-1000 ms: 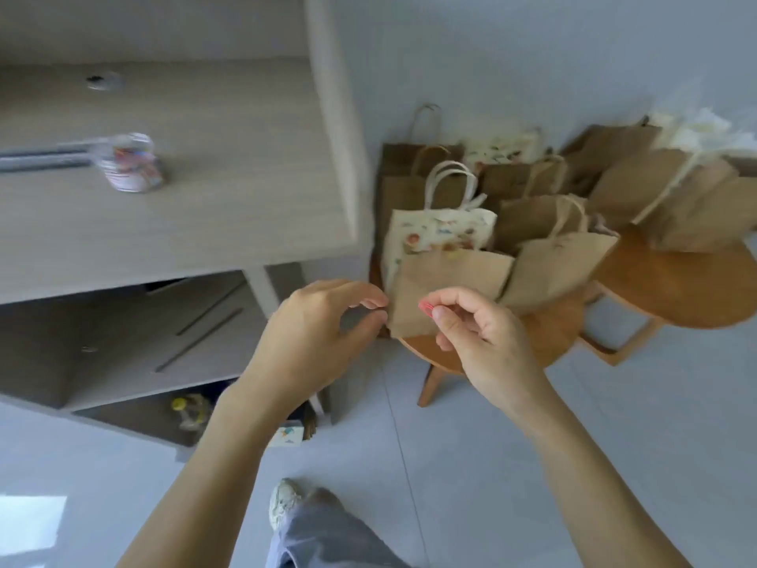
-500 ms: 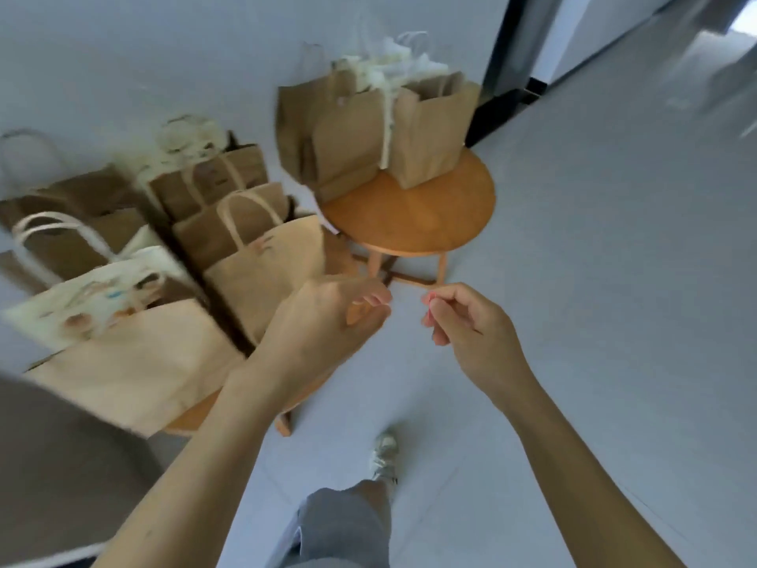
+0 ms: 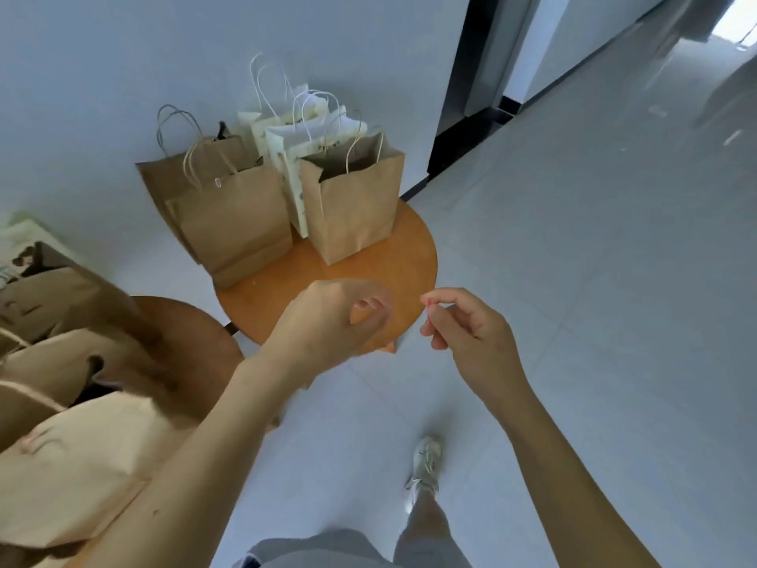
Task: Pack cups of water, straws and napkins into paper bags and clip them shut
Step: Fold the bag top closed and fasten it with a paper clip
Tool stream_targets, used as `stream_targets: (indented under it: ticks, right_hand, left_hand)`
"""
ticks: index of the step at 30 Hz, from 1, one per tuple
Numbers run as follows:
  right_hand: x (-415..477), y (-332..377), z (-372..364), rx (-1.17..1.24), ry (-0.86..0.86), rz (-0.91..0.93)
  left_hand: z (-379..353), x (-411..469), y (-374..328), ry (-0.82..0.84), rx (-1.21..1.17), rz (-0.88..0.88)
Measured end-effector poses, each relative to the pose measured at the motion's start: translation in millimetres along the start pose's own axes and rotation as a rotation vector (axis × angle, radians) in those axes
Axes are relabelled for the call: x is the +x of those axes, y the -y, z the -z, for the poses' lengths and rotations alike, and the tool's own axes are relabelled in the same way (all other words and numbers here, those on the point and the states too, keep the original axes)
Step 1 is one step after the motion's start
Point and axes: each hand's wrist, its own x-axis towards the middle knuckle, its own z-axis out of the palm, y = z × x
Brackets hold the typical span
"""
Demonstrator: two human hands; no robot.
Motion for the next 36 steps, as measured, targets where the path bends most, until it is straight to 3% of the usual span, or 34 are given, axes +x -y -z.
stream_targets:
  ticks: [9,15,21,30,36]
  right_hand:
    - [185.5,-34.4,73.0,-0.114,0.213,0.056]
    - [270.9,-49.3,59.1,-0.185,0.351,0.170]
    - [352.2,-58.4,30.2,-0.307,0.389,0.284]
    - [442.0,-75.1,5.4,-0.307,0.509,0.207]
    - [495.5,-96.5,-8.6,-0.284,0.581,0.219]
  left_hand:
    - [-35.9,149.8,-9.2,-0.053,0.050,0.238]
    - [-30.1,202.5,23.3,-0.126,0.024,0.414]
    - [-26.0,268.0,85.3,-0.191,0.068,0.438]
    - [-30.7,336.3,148.0,-0.011,0.287,0.676]
    - [-36.0,366.0,178.9,0.007,0.416,0.811]
